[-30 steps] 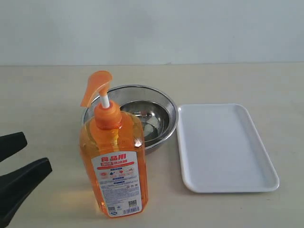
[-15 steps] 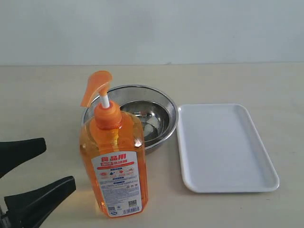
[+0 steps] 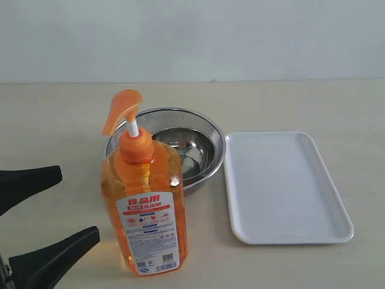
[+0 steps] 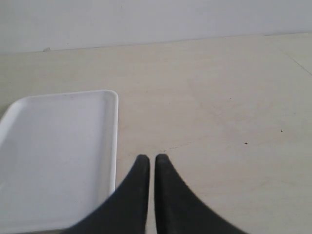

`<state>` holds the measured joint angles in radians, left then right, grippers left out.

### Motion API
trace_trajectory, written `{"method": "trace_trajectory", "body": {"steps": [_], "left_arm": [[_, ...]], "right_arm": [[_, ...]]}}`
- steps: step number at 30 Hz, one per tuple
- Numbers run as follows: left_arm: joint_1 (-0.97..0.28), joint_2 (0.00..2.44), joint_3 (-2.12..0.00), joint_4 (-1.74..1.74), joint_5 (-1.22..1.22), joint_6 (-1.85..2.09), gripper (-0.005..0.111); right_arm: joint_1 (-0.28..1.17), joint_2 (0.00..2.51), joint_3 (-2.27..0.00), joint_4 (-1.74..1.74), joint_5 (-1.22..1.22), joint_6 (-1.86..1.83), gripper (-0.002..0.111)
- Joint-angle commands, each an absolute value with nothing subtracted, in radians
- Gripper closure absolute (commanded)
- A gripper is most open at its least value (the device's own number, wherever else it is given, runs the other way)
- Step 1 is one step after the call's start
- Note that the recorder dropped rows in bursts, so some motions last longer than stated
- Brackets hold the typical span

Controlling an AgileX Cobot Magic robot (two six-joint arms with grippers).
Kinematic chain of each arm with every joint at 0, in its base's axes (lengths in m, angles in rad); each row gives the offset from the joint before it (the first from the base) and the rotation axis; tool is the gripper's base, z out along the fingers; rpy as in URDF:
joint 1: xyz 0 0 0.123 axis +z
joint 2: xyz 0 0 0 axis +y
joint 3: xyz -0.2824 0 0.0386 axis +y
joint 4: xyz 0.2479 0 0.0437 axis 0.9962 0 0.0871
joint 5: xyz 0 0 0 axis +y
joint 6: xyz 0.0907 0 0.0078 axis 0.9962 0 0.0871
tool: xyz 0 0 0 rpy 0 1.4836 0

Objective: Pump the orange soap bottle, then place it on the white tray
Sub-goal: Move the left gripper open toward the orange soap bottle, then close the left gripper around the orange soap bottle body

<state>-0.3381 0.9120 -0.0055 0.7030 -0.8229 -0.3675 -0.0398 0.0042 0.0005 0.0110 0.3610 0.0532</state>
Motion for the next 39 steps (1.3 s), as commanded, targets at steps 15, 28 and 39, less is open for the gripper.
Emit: {"method": "trace_trajectory", "body": {"steps": [15, 28, 39], "left_arm": [[-0.342, 1.012, -0.051, 0.648, -0.882, -0.348, -0.003], [-0.342, 1.302, -0.105, 0.671, -1.075, -0.205, -0.003], [-0.342, 1.421, -0.147, 0.705, -1.165, -0.177, -0.003]], "right_arm": [[-0.036, 0.000, 0.000, 0.012, 0.353, 0.050, 0.107], [-0.036, 0.000, 0.000, 0.012, 0.353, 0.050, 0.107], [-0.036, 0.000, 0.000, 0.012, 0.353, 0.050, 0.107]]}}
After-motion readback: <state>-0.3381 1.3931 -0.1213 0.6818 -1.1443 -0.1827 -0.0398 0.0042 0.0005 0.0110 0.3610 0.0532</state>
